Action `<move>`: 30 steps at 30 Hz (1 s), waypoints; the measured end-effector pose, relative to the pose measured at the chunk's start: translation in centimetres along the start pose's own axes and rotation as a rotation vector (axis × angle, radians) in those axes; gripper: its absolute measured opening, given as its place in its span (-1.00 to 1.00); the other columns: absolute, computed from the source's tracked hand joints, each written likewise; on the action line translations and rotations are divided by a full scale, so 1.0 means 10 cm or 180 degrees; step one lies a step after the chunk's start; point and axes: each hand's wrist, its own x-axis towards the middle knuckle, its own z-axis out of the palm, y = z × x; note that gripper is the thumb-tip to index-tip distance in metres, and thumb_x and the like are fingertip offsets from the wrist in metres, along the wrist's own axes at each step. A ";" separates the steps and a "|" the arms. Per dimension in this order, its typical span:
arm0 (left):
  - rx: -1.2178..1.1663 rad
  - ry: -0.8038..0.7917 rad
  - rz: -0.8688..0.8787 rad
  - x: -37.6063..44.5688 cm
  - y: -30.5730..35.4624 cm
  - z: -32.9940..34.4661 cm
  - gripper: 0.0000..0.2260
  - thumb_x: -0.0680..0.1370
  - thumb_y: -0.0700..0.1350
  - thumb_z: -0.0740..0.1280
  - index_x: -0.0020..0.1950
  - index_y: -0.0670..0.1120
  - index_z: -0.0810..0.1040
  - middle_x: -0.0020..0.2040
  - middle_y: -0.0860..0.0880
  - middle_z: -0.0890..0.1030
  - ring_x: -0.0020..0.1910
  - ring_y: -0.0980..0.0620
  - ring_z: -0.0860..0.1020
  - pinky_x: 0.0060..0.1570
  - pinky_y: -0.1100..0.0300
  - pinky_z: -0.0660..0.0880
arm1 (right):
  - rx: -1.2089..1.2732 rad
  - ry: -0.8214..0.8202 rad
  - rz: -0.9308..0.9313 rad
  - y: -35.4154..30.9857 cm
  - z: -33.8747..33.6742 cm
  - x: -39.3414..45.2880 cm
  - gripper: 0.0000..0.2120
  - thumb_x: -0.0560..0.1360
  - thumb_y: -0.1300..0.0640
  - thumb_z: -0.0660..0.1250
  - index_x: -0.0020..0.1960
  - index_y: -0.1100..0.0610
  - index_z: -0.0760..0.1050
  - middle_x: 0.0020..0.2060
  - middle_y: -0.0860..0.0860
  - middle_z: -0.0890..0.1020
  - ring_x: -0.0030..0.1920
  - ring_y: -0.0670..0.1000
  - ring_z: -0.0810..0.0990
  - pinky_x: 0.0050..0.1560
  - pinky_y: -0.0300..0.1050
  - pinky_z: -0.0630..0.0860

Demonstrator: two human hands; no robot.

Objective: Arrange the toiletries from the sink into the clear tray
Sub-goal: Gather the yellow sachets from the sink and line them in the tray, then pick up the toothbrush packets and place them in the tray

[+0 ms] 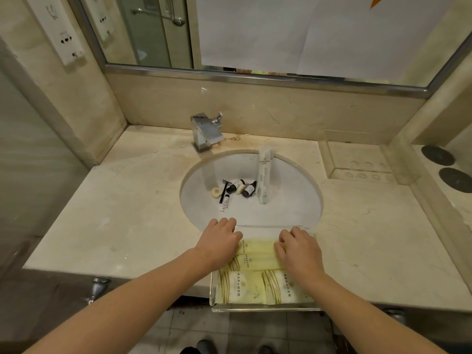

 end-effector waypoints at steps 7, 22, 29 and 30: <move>-0.0426 0.0243 -0.0017 0.04 -0.08 -0.03 -0.76 0.55 0.01 0.20 0.08 -0.08 0.54 0.01 -0.05 0.50 0.00 -0.09 0.47 0.00 0.06 0.36 | 0.0004 0.0058 -0.0021 -0.05 -0.05 0.06 -0.88 0.37 0.10 0.39 -0.26 0.10 0.47 -0.34 -0.02 0.50 -0.33 0.03 0.45 -0.35 -0.07 0.41; -0.1867 -0.0071 -0.1263 0.84 -0.50 -0.17 -0.78 0.53 -0.03 0.27 0.13 -0.07 0.52 0.09 -0.06 0.55 0.06 -0.07 0.53 0.09 0.02 0.47 | 0.1366 -0.0436 0.0958 -0.08 -0.06 1.11 -0.88 0.52 0.10 0.24 -0.06 0.09 0.53 -0.04 0.02 0.54 -0.10 0.05 0.55 -0.12 -0.02 0.53; -0.2994 -0.0265 -0.1735 1.48 -0.61 -0.03 -0.76 0.56 -0.15 0.26 0.21 -0.15 0.51 0.08 -0.10 0.60 -0.05 -0.07 0.53 -0.07 0.22 0.40 | 0.1544 -0.1384 0.0908 0.09 0.29 1.64 -0.69 0.51 0.06 0.27 0.24 0.05 0.50 0.28 0.09 0.40 0.21 0.11 0.48 0.17 -0.08 0.41; -0.3108 -0.0286 -0.1769 1.56 -0.62 0.01 -0.78 0.56 -0.15 0.26 0.19 -0.14 0.52 0.09 -0.11 0.60 -0.01 -0.10 0.54 -0.04 0.20 0.41 | 0.1556 -0.1425 0.0933 0.10 0.34 1.70 -0.66 0.50 0.06 0.27 0.27 0.05 0.49 0.30 0.10 0.39 0.24 0.12 0.46 0.18 -0.09 0.40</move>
